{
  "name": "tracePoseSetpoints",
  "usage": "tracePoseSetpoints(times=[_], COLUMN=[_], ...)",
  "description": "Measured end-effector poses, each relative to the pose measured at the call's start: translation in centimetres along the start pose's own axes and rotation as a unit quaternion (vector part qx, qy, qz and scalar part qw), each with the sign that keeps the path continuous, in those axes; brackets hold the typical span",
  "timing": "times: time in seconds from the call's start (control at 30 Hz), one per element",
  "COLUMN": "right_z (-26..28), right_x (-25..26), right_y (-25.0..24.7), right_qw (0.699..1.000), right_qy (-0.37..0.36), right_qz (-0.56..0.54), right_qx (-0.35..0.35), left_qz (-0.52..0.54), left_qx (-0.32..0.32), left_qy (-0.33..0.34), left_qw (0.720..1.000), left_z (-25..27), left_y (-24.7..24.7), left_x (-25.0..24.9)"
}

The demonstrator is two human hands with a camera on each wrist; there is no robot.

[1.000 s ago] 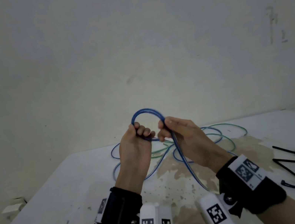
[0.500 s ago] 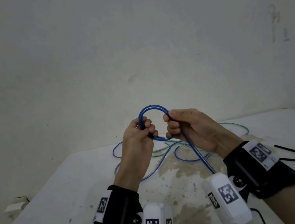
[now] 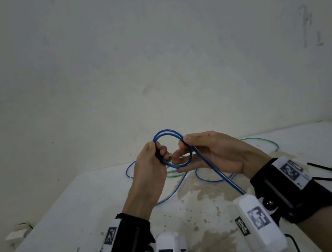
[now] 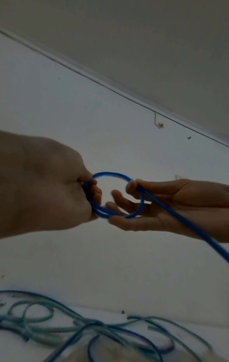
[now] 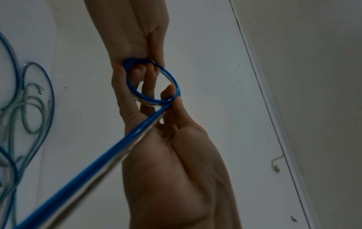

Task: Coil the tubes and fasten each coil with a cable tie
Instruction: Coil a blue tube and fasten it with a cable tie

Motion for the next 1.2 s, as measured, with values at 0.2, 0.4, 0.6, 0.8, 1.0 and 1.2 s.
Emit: tracePoseSetpoints(times=[0.2, 0.4, 0.6, 0.8, 1.0, 1.2], right_z=[0.6, 0.3, -0.2, -0.5, 0.2, 0.6], right_x=[0.0, -0.7, -1.9, -3.1, -1.8, 0.7], right_y=[-0.8, 0.1, 2.1, 2.9, 1.8, 0.2], right_qw=[0.998, 0.996, 0.947, 0.919, 0.947, 0.968], right_qy=[0.046, -0.042, -0.185, -0.219, -0.159, -0.124], right_qz=[-0.029, 0.020, 0.173, 0.125, -0.048, 0.158], right_qx=[0.018, -0.080, -0.196, -0.302, -0.274, -0.149], left_qz=[-0.127, 0.021, 0.177, 0.195, 0.078, 0.031], left_qx=[0.128, 0.035, -0.083, -0.092, -0.018, 0.105], left_qy=[-0.049, -0.031, 0.021, 0.015, 0.036, -0.065], left_qw=[0.982, 0.999, 0.981, 0.976, 0.996, 0.992], left_z=[0.1, -0.3, -0.4, 0.9, 1.9, 1.5], left_y=[-0.8, 0.4, 2.2, 4.0, 3.4, 1.8], left_x=[-1.5, -0.7, -0.1, 0.9, 1.6, -1.3])
Point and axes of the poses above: each hand's wrist, its own z-axis away from the middle knuckle, its own y-axis out of the palm, x = y × z, the point moved 2 cm from there along -z, towards the middle knuckle, and after that the axes turned 3 degrees about z, right-handed, at the moved point
